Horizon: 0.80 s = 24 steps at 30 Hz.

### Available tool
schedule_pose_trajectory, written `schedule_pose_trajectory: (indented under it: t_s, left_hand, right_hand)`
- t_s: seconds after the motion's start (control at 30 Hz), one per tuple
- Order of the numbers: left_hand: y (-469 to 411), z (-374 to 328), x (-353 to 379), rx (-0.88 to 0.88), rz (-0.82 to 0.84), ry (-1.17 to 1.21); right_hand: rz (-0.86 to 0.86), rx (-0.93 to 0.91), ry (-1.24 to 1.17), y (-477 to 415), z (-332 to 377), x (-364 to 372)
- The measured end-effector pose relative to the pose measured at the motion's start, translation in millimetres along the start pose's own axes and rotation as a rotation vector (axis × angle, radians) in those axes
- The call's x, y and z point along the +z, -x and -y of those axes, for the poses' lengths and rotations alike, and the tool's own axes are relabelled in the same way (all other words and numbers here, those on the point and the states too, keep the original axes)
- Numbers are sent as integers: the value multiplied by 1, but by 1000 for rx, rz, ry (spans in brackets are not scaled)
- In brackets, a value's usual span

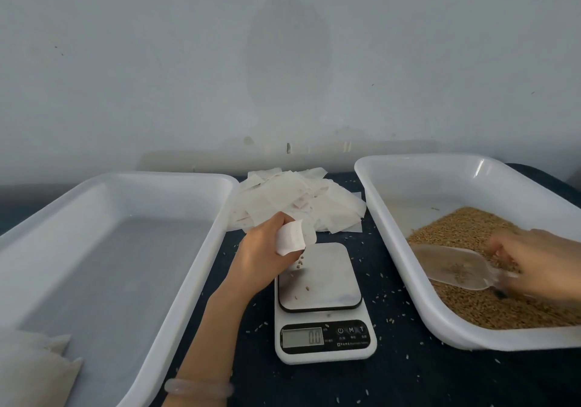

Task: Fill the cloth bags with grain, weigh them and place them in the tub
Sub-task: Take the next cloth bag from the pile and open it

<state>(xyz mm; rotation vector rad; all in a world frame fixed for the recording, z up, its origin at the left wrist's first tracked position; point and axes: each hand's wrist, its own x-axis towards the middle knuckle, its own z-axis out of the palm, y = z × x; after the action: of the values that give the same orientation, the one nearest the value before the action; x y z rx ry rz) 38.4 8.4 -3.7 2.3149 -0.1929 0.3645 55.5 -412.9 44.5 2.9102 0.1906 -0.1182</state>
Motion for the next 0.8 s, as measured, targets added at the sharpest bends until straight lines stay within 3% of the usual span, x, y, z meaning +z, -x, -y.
schedule_pose_trajectory:
  t_s: [0.17,0.3,0.43,0.47,0.53,0.6,0.67,0.8]
  left_hand:
    - [1,2,0,-4,16,-1]
    - [0,4,0,-6,12,-2]
    - [0,5,-1,-12,13,-15]
    - [0,5,-1,-13,14,-16]
    - [0,4,-1,-10,12,-14]
    - [0,3,-1,-8,10,-14]
    - [0,1,-2,-6,12,-11]
    - [1,-1,-2,-4,14,6]
  right_hand:
    - [98,-106,-132,-13,-8,7]
    - [30,-130,-207,-29,-44,-1]
    - [-71,-73,8,-47,-83,0]
    - [-34,-24,15,-54,-88,6]
    - [255,-3,-4,-56,-85,19]
    - [431,-150,-9,-48,-73,19]
    - [447,-256,-123,-37,-60,15]
    - [454,-272,-464,-21,-60,7]
